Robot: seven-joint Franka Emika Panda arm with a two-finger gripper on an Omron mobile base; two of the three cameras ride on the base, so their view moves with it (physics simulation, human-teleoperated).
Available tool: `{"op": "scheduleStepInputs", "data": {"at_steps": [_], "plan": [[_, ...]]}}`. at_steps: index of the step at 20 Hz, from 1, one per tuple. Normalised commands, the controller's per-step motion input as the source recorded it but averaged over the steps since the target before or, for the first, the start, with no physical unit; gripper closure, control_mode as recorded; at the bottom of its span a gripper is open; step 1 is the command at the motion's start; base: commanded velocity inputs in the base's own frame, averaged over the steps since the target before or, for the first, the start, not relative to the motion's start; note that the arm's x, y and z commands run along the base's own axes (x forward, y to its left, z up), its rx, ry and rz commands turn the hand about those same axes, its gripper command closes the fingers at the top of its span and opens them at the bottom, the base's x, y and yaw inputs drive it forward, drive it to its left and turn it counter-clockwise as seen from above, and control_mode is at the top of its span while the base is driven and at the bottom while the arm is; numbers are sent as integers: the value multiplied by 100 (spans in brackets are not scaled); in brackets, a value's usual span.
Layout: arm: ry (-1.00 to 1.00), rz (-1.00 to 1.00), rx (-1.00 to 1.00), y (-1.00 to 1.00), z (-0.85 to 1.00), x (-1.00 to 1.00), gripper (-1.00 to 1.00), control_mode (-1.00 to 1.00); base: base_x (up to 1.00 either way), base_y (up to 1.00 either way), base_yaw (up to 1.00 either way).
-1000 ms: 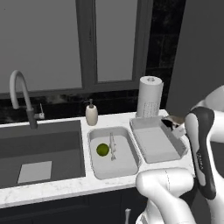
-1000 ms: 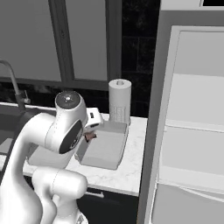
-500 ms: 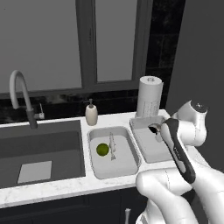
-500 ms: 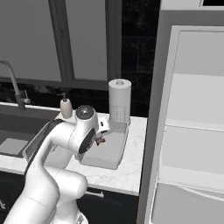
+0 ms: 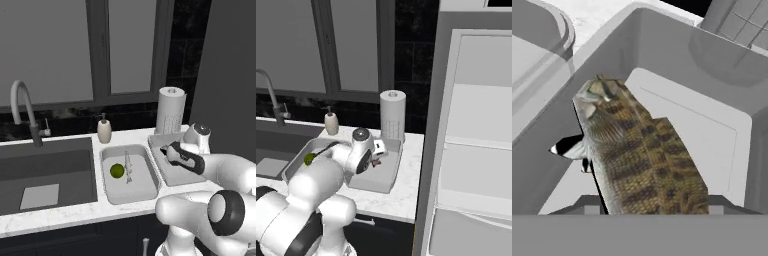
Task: Place one lime and one fish in each tupperware on the nearby counter, to pack two identical lunches.
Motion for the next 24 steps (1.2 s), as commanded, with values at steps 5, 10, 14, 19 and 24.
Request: {"op": "scheduleStepInputs", "data": {"at_steps": [5,10,14,19,24], "plan": [[5,7,1,-31,-5,74,-100,-100,0,0,0],[6,1,0,-2,11,7,-100,-100,0,0,0],[15,-5,0,20,41,-30,-100,-100,0,0,0],[8,-11,0,5,89,-98,-100,-100,0,0,0],[-1,-11,0,1,62,-100,-100,-100,0,0,0]]}}
